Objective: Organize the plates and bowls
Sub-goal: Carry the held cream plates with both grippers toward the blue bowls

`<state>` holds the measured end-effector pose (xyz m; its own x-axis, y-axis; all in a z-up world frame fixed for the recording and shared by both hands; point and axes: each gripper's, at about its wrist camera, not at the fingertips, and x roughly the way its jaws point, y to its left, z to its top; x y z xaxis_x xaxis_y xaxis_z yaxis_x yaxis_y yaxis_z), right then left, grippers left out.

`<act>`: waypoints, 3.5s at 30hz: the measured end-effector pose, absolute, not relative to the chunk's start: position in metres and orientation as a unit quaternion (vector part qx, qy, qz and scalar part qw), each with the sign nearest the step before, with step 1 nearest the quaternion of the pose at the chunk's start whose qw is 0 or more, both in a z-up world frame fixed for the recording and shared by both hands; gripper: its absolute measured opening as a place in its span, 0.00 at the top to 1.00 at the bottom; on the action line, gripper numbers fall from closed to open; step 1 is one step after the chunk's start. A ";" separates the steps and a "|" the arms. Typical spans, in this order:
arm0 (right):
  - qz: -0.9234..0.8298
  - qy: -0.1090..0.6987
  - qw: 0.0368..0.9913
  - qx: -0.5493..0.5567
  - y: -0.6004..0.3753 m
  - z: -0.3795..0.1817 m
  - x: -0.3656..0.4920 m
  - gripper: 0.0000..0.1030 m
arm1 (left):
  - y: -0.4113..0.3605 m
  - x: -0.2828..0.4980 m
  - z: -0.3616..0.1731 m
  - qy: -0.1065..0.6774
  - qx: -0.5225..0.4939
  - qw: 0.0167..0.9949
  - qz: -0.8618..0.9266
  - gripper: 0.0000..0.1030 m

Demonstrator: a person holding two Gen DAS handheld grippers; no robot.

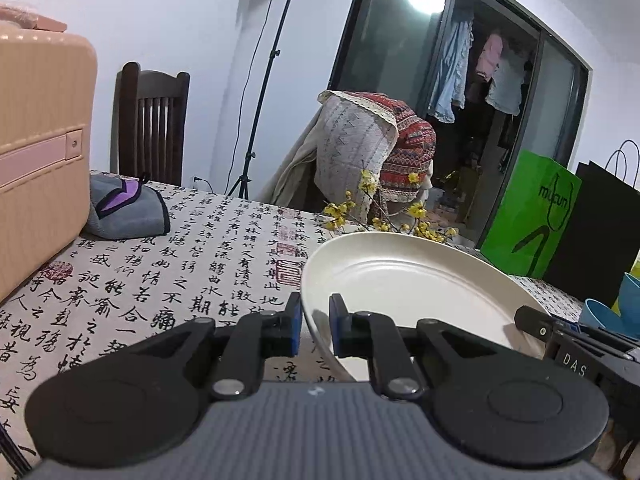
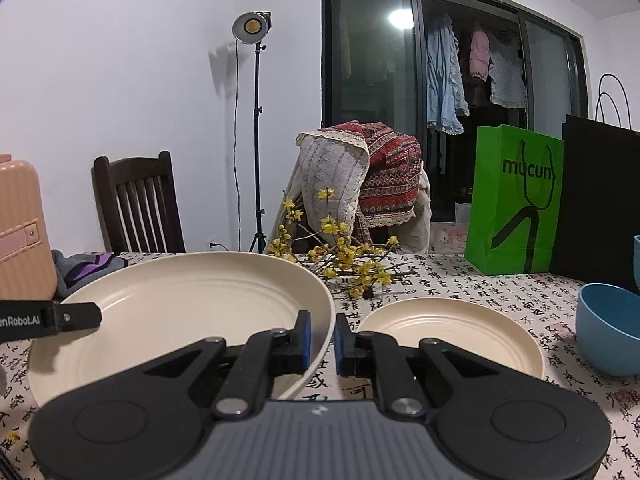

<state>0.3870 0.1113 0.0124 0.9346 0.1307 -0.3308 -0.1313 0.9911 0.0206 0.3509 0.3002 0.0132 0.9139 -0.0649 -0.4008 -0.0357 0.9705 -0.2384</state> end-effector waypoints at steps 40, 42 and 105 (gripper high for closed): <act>0.049 0.169 0.984 0.006 0.067 0.015 0.350 0.88 | 0.258 0.325 0.018 0.192 -0.084 0.977 -0.049 0.86; 0.048 0.168 0.985 0.008 0.065 0.015 0.348 0.88 | 0.257 0.324 0.018 0.190 -0.082 0.977 -0.051 0.86; 0.032 0.153 0.984 0.084 -0.015 0.023 0.293 0.88 | 0.188 0.283 0.028 0.178 -0.023 0.980 -0.089 0.84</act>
